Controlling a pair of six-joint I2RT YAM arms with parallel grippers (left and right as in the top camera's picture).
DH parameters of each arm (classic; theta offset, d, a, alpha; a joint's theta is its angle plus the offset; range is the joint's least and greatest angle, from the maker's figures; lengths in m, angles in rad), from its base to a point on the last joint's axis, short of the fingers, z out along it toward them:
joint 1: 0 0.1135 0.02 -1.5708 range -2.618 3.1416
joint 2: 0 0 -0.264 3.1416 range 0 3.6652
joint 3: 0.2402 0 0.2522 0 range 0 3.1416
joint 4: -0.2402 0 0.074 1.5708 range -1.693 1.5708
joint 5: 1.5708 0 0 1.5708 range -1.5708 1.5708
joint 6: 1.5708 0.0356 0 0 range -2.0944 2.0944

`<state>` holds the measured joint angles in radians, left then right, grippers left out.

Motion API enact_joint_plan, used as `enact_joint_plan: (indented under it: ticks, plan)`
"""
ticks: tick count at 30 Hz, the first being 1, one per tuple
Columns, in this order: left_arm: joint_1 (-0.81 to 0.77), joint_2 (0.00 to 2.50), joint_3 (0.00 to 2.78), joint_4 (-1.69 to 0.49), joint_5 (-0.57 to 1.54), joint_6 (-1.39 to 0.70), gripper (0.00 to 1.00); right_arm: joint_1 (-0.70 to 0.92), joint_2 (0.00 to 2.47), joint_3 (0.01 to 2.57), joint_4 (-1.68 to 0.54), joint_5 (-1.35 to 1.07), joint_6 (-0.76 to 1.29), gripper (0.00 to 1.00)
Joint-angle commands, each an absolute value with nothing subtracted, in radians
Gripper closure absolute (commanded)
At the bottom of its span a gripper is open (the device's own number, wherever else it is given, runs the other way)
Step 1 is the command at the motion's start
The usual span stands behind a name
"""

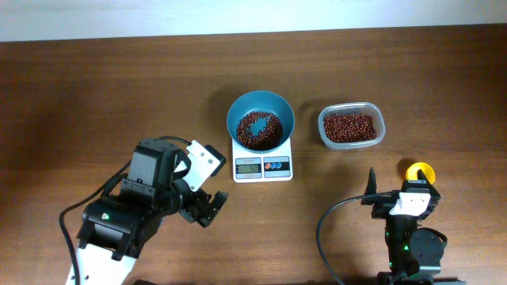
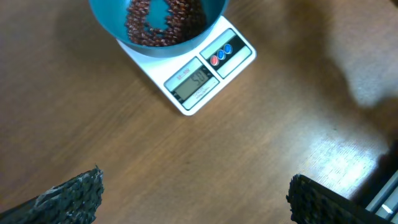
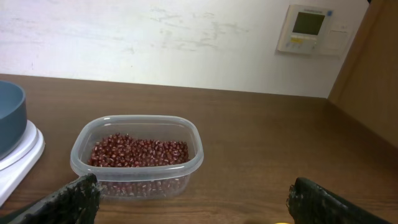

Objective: Scoop item into bowl and weigh 50g on scale

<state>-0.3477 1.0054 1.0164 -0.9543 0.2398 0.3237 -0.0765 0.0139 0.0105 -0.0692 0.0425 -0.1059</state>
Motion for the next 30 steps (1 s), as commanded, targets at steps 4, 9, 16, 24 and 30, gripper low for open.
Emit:
enact_joint_plan:
  ticks: [4,9,16,24,30]
  plan:
    - [-0.22,0.754,0.883,-0.783,0.059,0.342,0.01,-0.067,0.007,0.006,-0.078,0.037,-0.109,0.01]
    - [-0.088,0.537,0.69,-0.634,0.051,0.342,0.01,-0.067,0.007,0.006,-0.078,0.037,-0.109,0.01]
    - [0.017,0.177,0.298,-0.285,0.059,0.342,0.01,-0.067,0.007,0.006,-0.078,0.037,-0.109,0.01]
    - [0.122,0.012,0.055,-0.063,0.052,0.299,0.01,-0.067,0.007,0.006,-0.078,0.037,-0.109,0.01]
    - [0.149,0.004,0.03,-0.123,0.054,0.285,0.01,-0.067,0.007,0.006,-0.078,0.037,-0.109,0.01]
